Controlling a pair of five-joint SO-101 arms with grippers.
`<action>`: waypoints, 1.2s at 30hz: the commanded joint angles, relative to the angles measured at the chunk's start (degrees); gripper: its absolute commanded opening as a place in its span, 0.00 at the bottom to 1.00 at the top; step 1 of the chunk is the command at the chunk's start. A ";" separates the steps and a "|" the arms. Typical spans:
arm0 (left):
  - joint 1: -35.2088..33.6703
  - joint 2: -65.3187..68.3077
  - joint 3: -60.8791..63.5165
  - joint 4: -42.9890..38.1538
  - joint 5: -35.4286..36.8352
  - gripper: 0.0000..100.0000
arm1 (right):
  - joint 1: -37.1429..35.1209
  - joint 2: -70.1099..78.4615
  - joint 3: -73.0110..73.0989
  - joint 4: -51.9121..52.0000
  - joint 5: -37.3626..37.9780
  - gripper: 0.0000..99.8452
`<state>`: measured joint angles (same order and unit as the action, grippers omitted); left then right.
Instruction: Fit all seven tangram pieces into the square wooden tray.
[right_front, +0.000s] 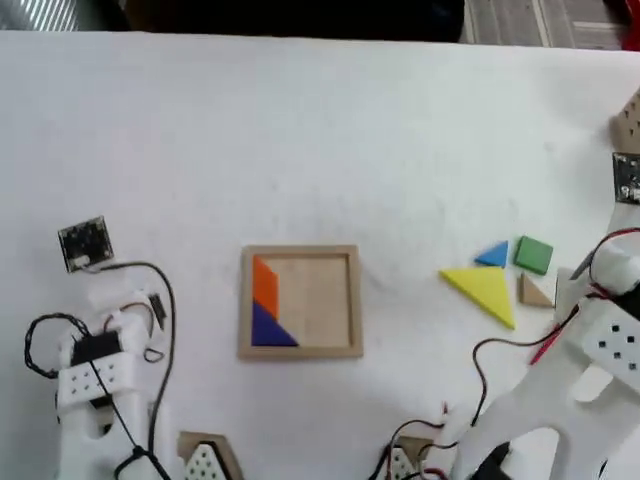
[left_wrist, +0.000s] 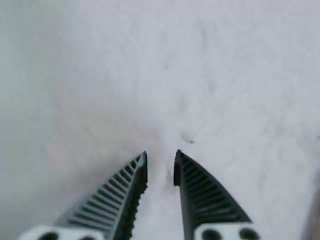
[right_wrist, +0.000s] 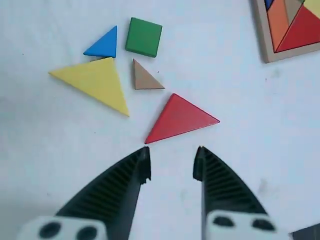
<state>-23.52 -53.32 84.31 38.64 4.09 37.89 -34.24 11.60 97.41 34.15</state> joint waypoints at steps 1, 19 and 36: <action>0.92 0.31 -3.34 0.35 -0.53 0.11 | 0.04 6.29 -5.63 1.10 1.85 0.15; -0.92 22.64 -18.29 2.64 -0.53 0.11 | -5.49 36.88 -9.58 -11.91 21.01 0.25; -1.10 19.65 -16.44 2.29 -0.97 0.11 | -5.93 56.04 -9.93 -21.05 24.88 0.18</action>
<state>-24.13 -31.96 69.19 41.10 3.65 33.05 22.29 3.87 77.01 58.07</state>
